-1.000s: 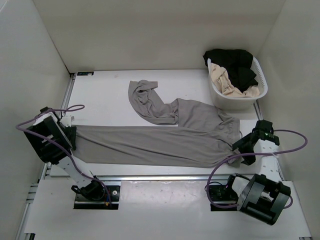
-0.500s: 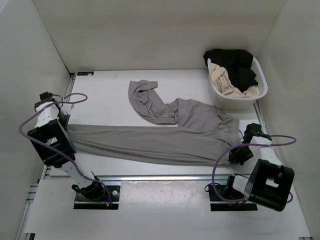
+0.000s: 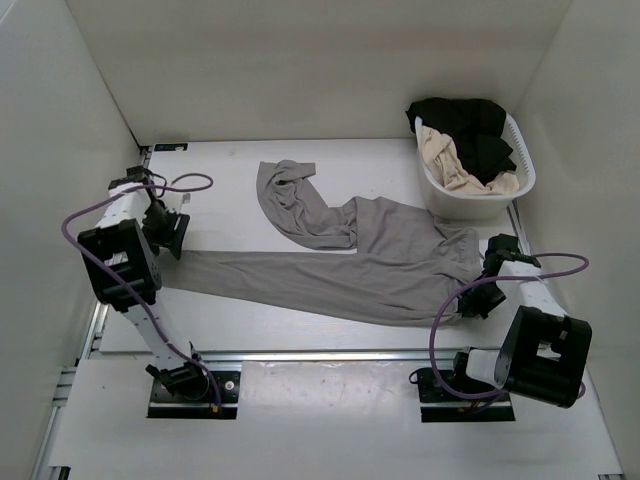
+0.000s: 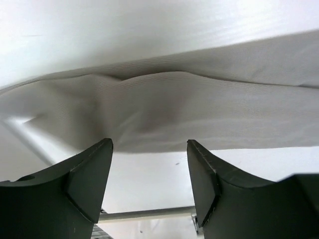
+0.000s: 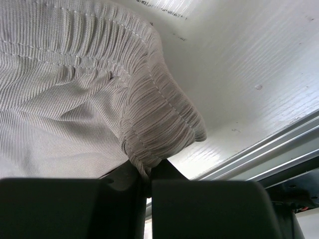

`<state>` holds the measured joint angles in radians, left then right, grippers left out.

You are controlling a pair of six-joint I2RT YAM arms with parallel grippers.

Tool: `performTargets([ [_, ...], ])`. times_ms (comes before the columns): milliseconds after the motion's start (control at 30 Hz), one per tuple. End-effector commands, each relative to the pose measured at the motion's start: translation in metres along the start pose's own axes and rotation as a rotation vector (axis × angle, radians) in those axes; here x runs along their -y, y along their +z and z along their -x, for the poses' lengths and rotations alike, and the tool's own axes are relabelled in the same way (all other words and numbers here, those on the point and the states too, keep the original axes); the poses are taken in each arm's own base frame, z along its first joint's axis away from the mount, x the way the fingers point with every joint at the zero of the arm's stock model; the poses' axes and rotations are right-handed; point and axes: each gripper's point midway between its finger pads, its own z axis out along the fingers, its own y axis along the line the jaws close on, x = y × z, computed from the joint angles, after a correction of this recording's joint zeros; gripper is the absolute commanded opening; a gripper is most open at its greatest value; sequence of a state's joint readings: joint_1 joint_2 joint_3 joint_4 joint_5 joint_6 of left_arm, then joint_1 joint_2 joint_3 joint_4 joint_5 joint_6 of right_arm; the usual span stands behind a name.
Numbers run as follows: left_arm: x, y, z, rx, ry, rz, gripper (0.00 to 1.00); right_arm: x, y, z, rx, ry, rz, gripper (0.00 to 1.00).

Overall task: Fold and stack the trousers
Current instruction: Flatten the trousers out

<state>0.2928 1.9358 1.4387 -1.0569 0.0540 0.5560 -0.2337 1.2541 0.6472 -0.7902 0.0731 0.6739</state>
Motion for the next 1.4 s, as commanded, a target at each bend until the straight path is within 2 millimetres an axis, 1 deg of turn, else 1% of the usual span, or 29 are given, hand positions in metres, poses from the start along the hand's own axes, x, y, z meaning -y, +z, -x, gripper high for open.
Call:
performTargets([
  [0,-0.020,-0.074,0.025,0.235,-0.059,0.155,0.72,-0.001,-0.007,0.012,0.047,-0.019,-0.010,0.00],
  [33,-0.017,-0.092,0.023,0.279,-0.065,0.180,0.72,0.002,-0.005,0.008,0.037,-0.019,-0.018,0.00],
  [100,-0.021,-0.103,0.013,0.311,-0.091,0.207,0.65,0.004,-0.004,0.005,0.034,-0.019,-0.021,0.00],
  [133,-0.023,-0.107,0.001,0.330,-0.114,0.226,0.46,0.007,-0.001,0.002,0.025,-0.019,-0.027,0.00],
  [167,-0.021,-0.103,-0.009,0.318,-0.125,0.221,0.38,0.007,-0.001,0.002,0.025,-0.019,-0.027,0.00],
  [200,-0.019,-0.097,-0.017,0.308,-0.135,0.218,0.34,0.009,0.000,-0.001,0.018,-0.020,-0.033,0.00],
  [233,-0.012,-0.071,-0.041,0.225,-0.142,0.184,0.32,0.009,0.000,-0.001,0.018,-0.020,-0.033,0.00],
  [300,-0.009,-0.047,-0.060,0.163,-0.154,0.164,0.24,0.009,0.002,0.001,0.022,-0.020,-0.041,0.00],
  [333,-0.008,-0.036,-0.069,0.124,-0.157,0.164,0.23,0.009,0.002,0.001,0.022,-0.020,-0.041,0.00],
  [367,-0.007,-0.021,-0.085,0.076,-0.175,0.159,0.23,0.010,0.003,0.000,0.015,-0.020,-0.047,0.00],
  [400,-0.011,-0.013,-0.090,0.061,-0.198,0.173,0.22,0.010,0.003,0.000,0.015,-0.020,-0.047,0.00],
  [433,-0.018,-0.006,-0.090,0.077,-0.208,0.203,0.23,0.009,0.003,0.002,0.015,-0.029,-0.047,0.00],
  [467,-0.021,-0.006,-0.086,0.096,-0.220,0.215,0.29,0.009,0.003,0.002,0.015,-0.029,-0.047,0.02],
  [500,-0.019,0.002,-0.086,0.085,-0.220,0.194,0.34,0.007,0.003,0.004,0.022,-0.029,-0.041,0.05],
  [533,-0.015,0.004,-0.078,0.111,-0.215,0.153,0.39,0.006,0.003,0.003,0.017,-0.029,-0.034,0.11],
  [567,-0.017,0.002,-0.070,0.132,-0.222,0.144,0.48,0.006,0.003,0.003,0.017,-0.029,-0.034,0.20],
  [600,-0.020,0.005,-0.064,0.143,-0.230,0.139,0.51,0.006,0.003,0.003,0.017,-0.029,-0.034,0.22],
  [667,-0.026,0.002,-0.057,0.157,-0.261,0.156,0.57,0.006,0.002,0.004,0.024,-0.029,-0.028,0.24],
  [700,-0.032,0.000,-0.053,0.171,-0.272,0.178,0.61,0.007,0.002,0.005,0.030,-0.028,-0.037,0.27],
  [800,-0.043,0.005,-0.054,0.160,-0.315,0.212,0.67,0.011,0.003,0.001,0.029,-0.029,-0.038,0.30],
  [833,-0.045,0.007,-0.051,0.159,-0.315,0.211,0.67,0.014,0.006,-0.003,0.018,-0.029,-0.046,0.30],
  [900,-0.044,0.013,-0.049,0.161,-0.331,0.177,0.67,0.012,0.006,-0.002,0.025,-0.029,-0.041,0.30],
  [1033,-0.039,0.034,-0.045,0.134,-0.330,0.107,0.62,0.014,0.007,-0.004,0.026,-0.029,-0.041,0.30],
  [1100,-0.031,0.038,-0.044,0.137,-0.328,0.063,0.48,0.014,0.007,-0.004,0.026,-0.029,-0.041,0.30],
  [1133,-0.032,0.036,-0.040,0.151,-0.327,0.058,0.40,0.012,0.005,-0.001,0.033,-0.028,-0.035,0.30],
  [1200,-0.027,0.036,-0.039,0.153,-0.326,0.034,0.14,0.013,0.006,-0.002,0.026,-0.029,-0.041,0.30],
  [1267,-0.028,0.027,-0.038,0.159,-0.314,0.039,0.14,0.011,0.010,-0.004,0.005,-0.029,-0.041,0.31],
  [1333,-0.036,0.012,-0.039,0.160,-0.281,0.083,0.14,0.011,0.012,-0.003,0.001,-0.020,-0.044,0.21],
  [1367,-0.041,-0.001,-0.038,0.176,-0.266,0.121,0.14,0.008,0.010,0.000,0.010,-0.020,-0.038,0.11],
])
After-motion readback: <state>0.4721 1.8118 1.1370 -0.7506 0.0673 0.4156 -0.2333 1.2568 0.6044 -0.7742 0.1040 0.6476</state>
